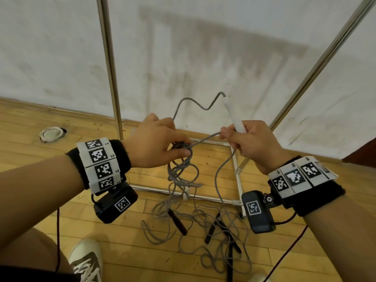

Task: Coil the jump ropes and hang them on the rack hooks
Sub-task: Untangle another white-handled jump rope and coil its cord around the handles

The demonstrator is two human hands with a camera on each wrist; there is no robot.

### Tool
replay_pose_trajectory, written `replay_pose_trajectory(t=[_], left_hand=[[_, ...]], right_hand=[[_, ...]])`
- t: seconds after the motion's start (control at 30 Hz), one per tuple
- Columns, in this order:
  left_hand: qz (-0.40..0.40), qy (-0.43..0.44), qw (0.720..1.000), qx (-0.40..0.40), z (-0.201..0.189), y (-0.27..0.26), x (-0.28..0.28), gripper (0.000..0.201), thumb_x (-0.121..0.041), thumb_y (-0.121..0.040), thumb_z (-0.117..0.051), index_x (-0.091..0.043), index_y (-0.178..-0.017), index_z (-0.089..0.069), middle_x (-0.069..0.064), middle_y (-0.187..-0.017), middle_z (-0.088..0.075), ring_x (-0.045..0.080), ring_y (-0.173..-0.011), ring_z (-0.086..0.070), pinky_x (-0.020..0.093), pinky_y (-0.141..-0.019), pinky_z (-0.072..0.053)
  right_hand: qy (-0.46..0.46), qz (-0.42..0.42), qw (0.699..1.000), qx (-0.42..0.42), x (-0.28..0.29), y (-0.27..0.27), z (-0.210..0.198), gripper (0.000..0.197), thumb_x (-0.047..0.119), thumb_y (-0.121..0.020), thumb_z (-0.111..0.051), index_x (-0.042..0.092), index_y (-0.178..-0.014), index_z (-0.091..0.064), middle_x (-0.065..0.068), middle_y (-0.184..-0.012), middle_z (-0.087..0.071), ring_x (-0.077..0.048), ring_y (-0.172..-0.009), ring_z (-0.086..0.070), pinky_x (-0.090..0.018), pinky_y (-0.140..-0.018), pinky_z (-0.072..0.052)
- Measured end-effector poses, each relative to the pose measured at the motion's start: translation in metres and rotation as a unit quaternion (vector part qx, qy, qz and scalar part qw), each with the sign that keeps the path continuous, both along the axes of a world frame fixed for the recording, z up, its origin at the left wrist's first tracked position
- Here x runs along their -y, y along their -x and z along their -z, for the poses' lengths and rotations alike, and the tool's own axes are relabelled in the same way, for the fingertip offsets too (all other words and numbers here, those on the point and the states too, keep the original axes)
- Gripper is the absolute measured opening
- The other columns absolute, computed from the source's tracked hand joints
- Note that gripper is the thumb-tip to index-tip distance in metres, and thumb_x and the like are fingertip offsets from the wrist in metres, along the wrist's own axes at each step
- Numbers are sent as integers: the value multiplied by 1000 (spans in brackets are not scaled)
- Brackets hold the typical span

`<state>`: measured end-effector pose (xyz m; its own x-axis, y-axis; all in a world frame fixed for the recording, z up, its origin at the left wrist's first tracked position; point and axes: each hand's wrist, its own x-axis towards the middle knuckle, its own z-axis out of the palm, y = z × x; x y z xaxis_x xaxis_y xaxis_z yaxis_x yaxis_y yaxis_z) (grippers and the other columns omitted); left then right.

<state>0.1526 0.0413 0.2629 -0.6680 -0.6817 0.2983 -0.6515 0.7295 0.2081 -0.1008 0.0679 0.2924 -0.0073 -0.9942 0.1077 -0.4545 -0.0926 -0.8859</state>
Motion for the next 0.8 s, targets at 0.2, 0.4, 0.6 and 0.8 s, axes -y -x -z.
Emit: replay_pose_trajectory(t=[0.2, 0.4, 0.6, 0.8], left_hand=[[16, -65, 998, -8, 12, -4, 7, 27, -49, -94, -59, -35, -115, -68, -23, -77, -54, 0, -78, -48, 22, -71, -38], [-11, -164, 986, -20, 15, -9, 13, 22, -36, -95, -62, -30, -116, -65, -16, -91, -63, 2, -83, -57, 22, -72, -45], [8, -287, 953, -100, 13, -8, 7, 6, -20, -96, -64, -22, -101, -65, -10, -86, -70, 2, -77, -63, 17, -69, -46], [20, -316, 940, -124, -1, 2, -7, 7, -13, -100, -56, -16, -96, -61, -7, -79, -69, 1, -72, -65, 16, -68, -48]], right_hand=[[17, 27, 999, 13, 2, 22, -7, 27, 26, -90, -69, 2, -77, -71, 6, -51, -60, 0, -46, -51, -11, -43, -36], [25, 66, 998, 7, 1, 40, -11, 23, 25, -90, -69, 6, -78, -71, 4, -67, -70, 2, -51, -55, -15, -49, -38], [5, 47, 996, -73, 1, 37, -1, 10, 22, -90, -68, 19, -81, -72, -3, -76, -70, -2, -57, -54, -17, -53, -41], [-35, -33, 986, -161, -6, 15, 16, 16, 19, -84, -73, 30, -96, -74, 11, -83, -68, -2, -62, -59, -21, -56, -42]])
